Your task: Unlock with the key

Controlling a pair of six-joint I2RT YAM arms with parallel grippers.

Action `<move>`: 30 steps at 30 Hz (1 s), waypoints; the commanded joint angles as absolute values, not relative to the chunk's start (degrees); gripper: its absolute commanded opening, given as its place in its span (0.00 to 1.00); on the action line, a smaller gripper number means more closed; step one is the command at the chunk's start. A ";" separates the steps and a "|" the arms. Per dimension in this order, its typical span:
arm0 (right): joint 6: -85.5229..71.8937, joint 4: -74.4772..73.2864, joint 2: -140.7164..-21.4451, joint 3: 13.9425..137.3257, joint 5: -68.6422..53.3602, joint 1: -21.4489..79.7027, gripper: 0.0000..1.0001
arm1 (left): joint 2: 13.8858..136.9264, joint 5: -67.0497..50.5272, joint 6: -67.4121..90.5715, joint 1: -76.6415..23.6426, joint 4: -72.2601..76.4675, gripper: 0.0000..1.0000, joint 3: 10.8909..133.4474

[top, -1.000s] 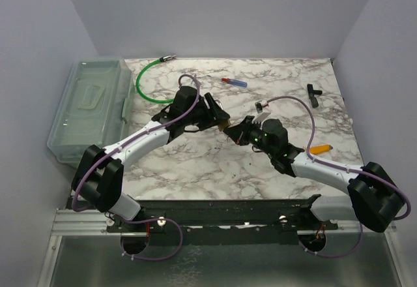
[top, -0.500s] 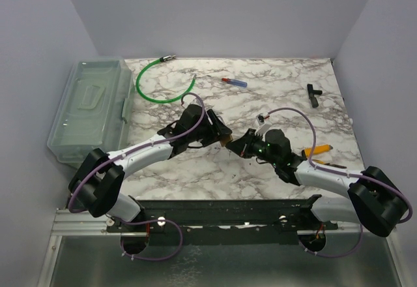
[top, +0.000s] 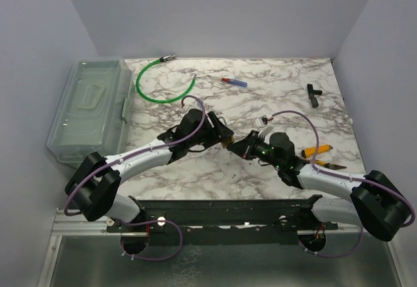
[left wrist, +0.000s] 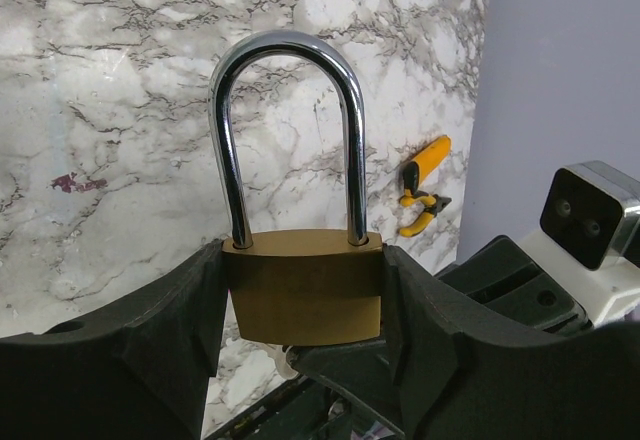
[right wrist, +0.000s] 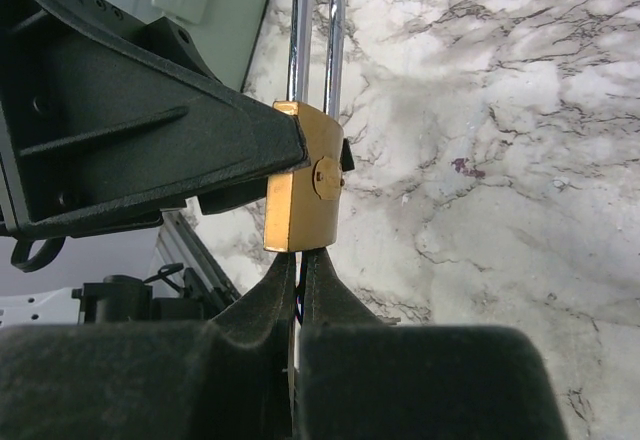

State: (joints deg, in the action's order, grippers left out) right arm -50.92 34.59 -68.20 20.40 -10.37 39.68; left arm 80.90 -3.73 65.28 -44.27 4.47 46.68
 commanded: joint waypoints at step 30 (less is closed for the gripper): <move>-58.33 53.21 -61.88 28.44 -27.13 39.37 0.00 | 66.69 -23.78 56.69 -48.43 25.75 0.00 39.38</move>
State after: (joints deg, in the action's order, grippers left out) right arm -57.98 45.45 -63.48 22.35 -23.33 38.50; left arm 67.22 -8.78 56.03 -44.27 22.02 39.44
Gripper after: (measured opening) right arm 0.012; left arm 0.609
